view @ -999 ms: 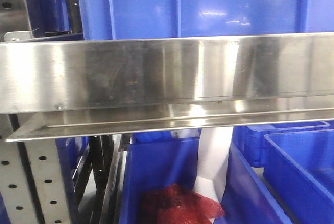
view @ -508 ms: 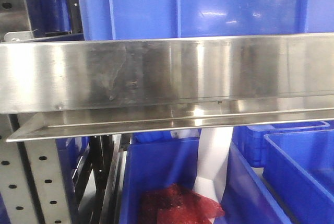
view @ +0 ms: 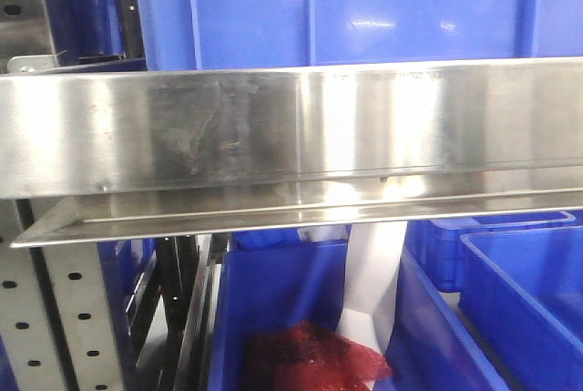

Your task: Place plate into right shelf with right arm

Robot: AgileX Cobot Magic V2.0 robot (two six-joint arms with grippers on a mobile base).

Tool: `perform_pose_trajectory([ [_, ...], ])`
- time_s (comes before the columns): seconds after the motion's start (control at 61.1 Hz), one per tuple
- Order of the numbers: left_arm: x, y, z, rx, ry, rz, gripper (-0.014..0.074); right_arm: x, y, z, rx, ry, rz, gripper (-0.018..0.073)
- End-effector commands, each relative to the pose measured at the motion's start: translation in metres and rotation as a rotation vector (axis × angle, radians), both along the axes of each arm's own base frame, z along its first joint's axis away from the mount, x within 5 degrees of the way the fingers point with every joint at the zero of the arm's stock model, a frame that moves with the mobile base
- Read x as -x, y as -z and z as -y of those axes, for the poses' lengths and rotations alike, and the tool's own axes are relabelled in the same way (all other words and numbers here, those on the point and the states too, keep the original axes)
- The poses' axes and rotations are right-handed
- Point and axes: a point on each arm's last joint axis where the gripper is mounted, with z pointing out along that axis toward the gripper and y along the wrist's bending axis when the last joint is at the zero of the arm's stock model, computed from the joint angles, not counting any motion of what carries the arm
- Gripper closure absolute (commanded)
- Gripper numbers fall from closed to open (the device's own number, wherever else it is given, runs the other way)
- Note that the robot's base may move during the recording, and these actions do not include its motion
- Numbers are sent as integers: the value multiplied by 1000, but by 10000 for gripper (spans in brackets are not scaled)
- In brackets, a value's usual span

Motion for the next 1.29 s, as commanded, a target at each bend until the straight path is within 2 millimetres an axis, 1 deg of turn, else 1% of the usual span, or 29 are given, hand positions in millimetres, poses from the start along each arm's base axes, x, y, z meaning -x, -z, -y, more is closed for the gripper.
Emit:
perform_pose_trajectory([
  [0.0,1,-6,0,5,5,93,643,0,-10,0,-21,-5,92,508],
  [0.377,1,-6,0,5,5,93,643,-4,-1,-1,-11,-2,68,508],
  [0.459,1,-6,0,5,5,93,643,-6,3,-1,-13,27,81,508],
  [0.541,1,-6,0,5,5,93,643,-9,11,2,-12,82,88,508],
  [0.688,1,-6,0,5,5,93,643,-10,33,7,-7,184,132,508],
  [0.835,1,-6,0,5,5,93,643,-9,67,10,-4,236,177,508],
  [0.852,1,-6,0,5,5,93,643,-9,73,10,-3,238,173,508],
  [1.032,1,-6,0,5,5,93,643,-7,111,10,-28,247,226,508],
  [1.114,1,-6,0,5,5,93,643,-6,122,10,-30,246,242,508],
  [1.179,1,-6,0,5,5,93,643,-6,124,10,-26,247,217,508],
  [1.278,1,-6,0,5,5,93,643,-6,122,10,-29,246,237,508],
])
